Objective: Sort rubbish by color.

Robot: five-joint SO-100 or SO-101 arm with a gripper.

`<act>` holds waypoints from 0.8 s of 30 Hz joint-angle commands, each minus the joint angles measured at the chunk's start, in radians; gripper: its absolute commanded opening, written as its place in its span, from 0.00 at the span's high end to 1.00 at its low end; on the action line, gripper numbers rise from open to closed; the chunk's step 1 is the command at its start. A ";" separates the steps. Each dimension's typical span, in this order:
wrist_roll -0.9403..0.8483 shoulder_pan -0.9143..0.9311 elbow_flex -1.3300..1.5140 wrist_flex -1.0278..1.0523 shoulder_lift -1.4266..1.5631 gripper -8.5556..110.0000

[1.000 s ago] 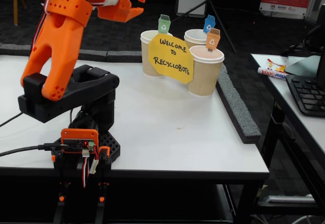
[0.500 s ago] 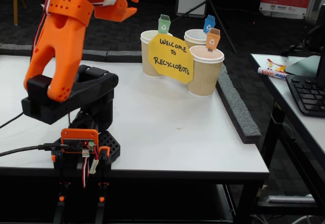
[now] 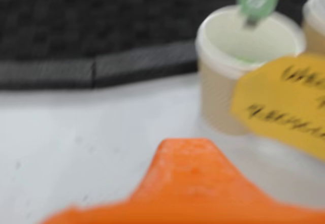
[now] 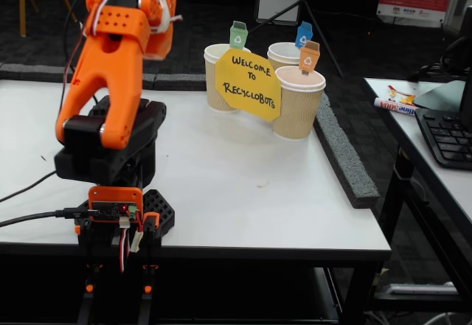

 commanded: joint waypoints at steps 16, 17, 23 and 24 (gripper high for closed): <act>-0.020 -0.086 0.476 -0.351 -0.008 0.92; -0.020 -0.086 0.483 -0.351 -0.008 0.92; -0.009 -0.069 0.500 -0.296 -0.008 0.93; -0.009 -0.071 0.497 -0.284 -0.008 0.93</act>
